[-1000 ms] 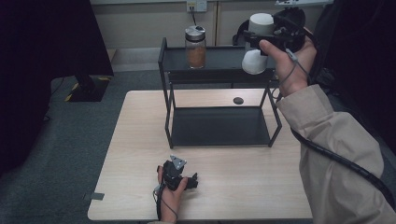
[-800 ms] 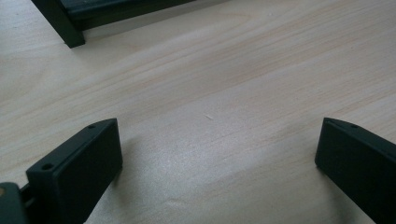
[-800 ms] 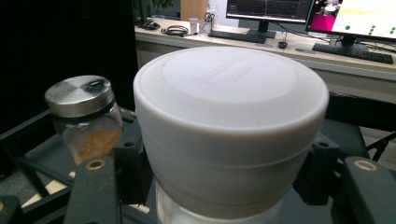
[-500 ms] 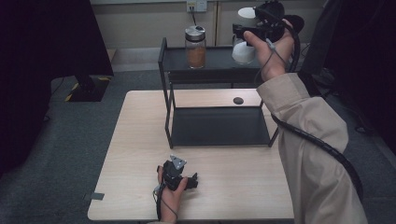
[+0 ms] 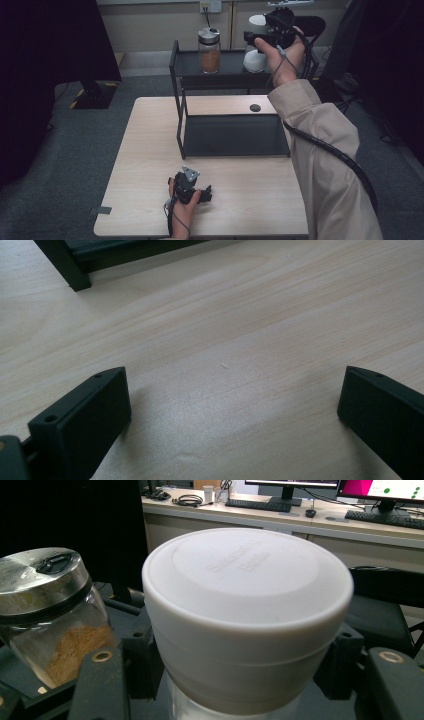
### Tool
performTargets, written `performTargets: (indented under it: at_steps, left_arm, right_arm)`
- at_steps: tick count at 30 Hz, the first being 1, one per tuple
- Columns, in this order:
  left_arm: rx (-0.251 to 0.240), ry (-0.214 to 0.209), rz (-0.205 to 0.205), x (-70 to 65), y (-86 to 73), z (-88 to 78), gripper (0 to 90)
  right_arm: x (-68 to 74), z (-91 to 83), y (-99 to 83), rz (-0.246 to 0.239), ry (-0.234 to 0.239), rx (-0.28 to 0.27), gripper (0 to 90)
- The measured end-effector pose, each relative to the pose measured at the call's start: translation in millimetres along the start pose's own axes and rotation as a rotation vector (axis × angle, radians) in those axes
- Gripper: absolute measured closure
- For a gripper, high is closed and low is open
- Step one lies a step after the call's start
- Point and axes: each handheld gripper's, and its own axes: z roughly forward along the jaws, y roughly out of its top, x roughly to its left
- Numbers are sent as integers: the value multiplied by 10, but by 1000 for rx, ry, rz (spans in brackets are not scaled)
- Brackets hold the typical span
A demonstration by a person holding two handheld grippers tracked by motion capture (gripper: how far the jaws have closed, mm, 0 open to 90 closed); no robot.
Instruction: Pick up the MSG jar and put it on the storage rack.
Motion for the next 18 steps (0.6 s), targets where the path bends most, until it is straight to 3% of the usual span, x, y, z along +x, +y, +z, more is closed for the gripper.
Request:
performTargets:
  at_steps: [10, 13, 18]
  left_arm:
    - [1, -1, 0, 1, 1, -1, 0]
    - [1, -1, 0, 1, 1, -1, 0]
    - [1, -1, 0, 1, 1, -1, 0]
  right_arm:
    - [28, -11, -30, -19, -13, -6, 327]
    - [68, -16, -30, -31, -25, -3, 157]
    - [114, -68, -82, -38, -37, -27, 46]
